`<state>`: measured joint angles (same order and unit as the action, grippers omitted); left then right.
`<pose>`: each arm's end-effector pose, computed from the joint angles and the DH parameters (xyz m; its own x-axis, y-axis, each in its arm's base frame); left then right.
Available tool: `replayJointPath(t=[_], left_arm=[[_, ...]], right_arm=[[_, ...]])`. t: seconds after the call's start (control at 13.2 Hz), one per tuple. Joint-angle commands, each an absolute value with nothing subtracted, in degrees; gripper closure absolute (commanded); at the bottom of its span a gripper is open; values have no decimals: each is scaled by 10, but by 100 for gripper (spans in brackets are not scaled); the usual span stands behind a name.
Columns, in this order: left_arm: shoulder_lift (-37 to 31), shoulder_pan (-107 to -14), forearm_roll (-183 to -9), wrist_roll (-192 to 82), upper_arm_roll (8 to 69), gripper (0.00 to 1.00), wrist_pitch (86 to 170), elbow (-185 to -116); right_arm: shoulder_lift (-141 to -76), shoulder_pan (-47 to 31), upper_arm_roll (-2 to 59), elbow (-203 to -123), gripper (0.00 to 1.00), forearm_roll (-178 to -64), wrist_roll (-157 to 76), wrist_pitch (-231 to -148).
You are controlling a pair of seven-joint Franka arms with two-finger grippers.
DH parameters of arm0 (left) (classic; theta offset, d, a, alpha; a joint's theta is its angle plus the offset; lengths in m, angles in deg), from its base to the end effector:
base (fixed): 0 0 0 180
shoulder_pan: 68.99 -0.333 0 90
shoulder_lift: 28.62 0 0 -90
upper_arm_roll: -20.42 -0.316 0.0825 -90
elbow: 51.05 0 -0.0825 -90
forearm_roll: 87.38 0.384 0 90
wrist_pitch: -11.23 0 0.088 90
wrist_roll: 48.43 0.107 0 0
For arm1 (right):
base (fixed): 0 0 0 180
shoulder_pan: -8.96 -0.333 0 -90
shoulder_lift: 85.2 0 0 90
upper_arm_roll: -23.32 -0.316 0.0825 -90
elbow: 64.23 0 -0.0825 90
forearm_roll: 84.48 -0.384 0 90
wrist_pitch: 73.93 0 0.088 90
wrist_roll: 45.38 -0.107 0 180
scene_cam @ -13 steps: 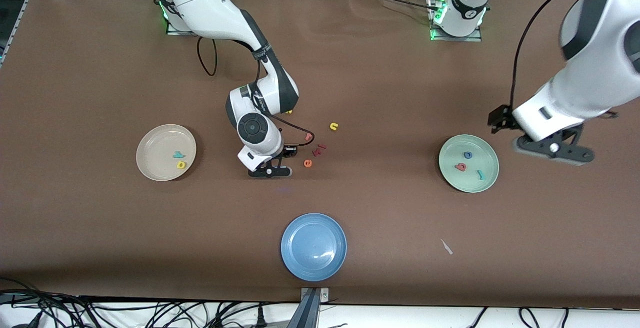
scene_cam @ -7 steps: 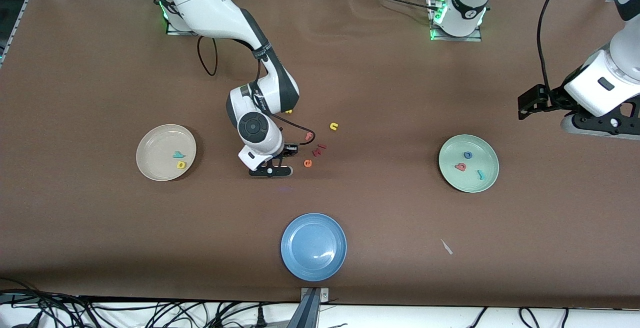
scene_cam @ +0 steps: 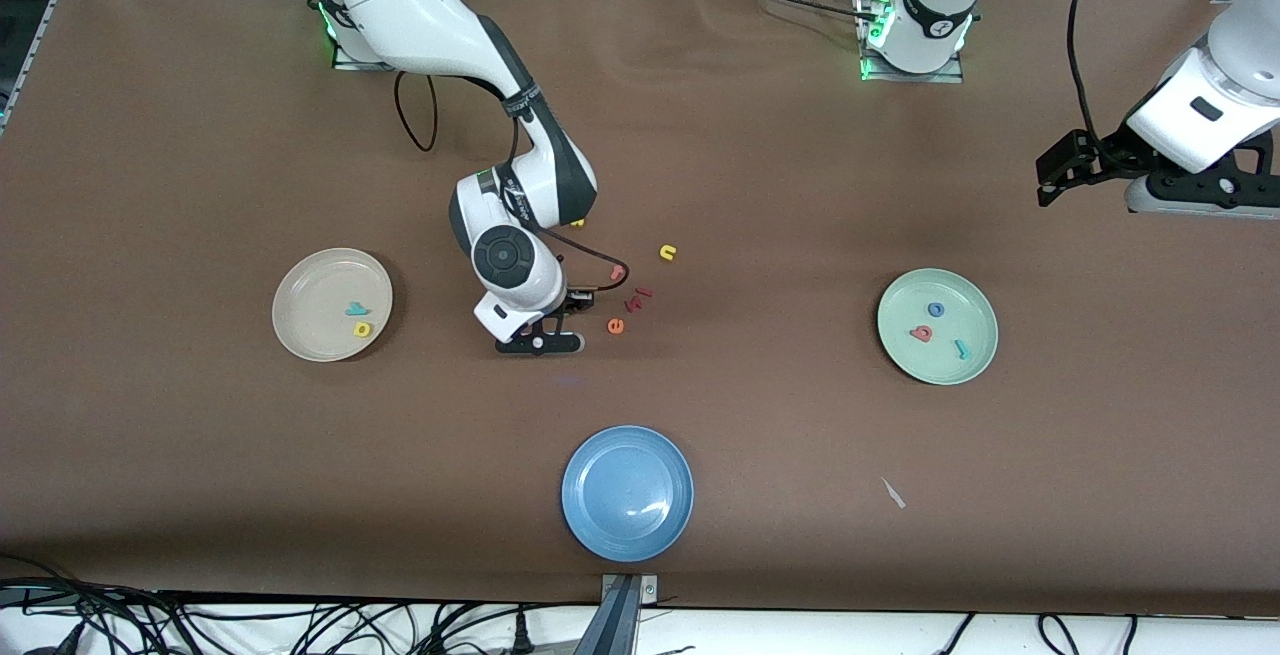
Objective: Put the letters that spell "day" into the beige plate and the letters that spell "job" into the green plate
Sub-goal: 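Return the left arm to rest while the right gripper lifts the green letter, then lower the green letter onto the white plate and open the right gripper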
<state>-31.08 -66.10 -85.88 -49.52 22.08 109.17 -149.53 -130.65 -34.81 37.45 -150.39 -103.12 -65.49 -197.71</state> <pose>0.5494 -0.0416 0.5901 0.9974 -0.0639 0.0339 -0.0630 -0.9977 -0.0266 0.5891 0.3804 0.1968 0.9911 0.0333 -0.1286 0.0295 -0.9991 -0.0314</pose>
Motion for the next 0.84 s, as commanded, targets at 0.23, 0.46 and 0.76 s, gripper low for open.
replayJointPath(t=[0.23, 0.46, 0.76], left_arm=[[-306, -651, -872, -497, 214, 0, 1090, -1491], [-306, -649, -873, -495, 215, 0, 1086, -1490], [-306, -651, -872, -493, 214, 0, 1082, -1490]], right_arm=[[-1206, -338, 475, -1590, 90, -1037, -471, -1915], [-1171, -338, 534, -1646, 90, -1038, -385, -1917], [-1191, -312, 577, -1653, 90, -1038, -338, -1923]])
